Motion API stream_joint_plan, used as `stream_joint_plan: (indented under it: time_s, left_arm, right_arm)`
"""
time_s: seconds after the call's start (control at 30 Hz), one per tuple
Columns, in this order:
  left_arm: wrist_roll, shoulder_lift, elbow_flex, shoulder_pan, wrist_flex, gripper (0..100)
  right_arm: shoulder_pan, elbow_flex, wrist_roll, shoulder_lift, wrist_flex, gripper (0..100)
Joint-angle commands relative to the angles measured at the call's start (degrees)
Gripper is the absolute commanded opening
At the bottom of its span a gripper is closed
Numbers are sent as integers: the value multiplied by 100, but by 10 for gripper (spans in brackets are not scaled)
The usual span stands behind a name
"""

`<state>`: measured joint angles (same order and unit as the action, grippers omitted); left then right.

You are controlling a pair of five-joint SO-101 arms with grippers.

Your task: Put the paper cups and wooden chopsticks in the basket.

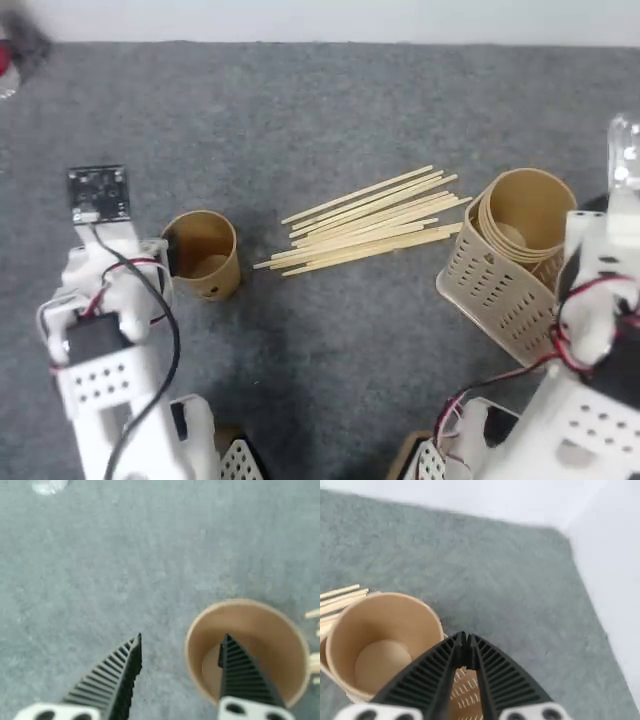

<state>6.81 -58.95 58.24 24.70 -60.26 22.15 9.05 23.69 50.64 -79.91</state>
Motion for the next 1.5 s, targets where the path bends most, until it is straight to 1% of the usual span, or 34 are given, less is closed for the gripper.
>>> stream_joint_plan:
  time_s: [0.0,0.2,0.33,0.4,0.53,0.57,0.7,0.8,0.97,1.17,1.27,1.37,1.47]
  left_arm:
    - [62,1108,-382,-62,-53,246]
    - [62,2549,-1367,-167,-378,246]
    - [79,3182,-1745,-202,-677,228]
    - [97,3402,-1886,-220,-809,170]
    - [105,3578,-2141,-229,-853,7]
    - [167,3552,-2281,-229,-932,7]
    - [237,3262,-3495,-246,-1890,12]
    - [255,3121,-4673,-484,-2743,12]
    - [246,3288,-6580,-1512,-3991,12]
    - [88,3666,-7943,-2796,-4018,12]
    - [-26,3886,-8673,-3516,-4018,12]
    - [-44,4088,-9411,-4299,-4018,12]
    - [-352,4290,-10167,-5055,-4009,12]
  right_arm:
    - [57,202,70,462,286,7]
    - [57,387,70,998,365,7]
    - [57,387,70,1165,365,7]
    - [57,387,70,1182,365,7]
    - [57,387,70,1182,365,7]
    - [57,369,70,1182,365,7]
    - [215,352,35,1191,365,7]
    - [479,352,18,1191,444,7]
    - [1218,114,18,1191,497,7]
    - [2862,-501,-440,1138,541,7]
    - [3565,-343,-598,1130,919,7]
    - [4075,62,-765,1130,1314,7]
    - [4382,607,-791,1130,1719,7]
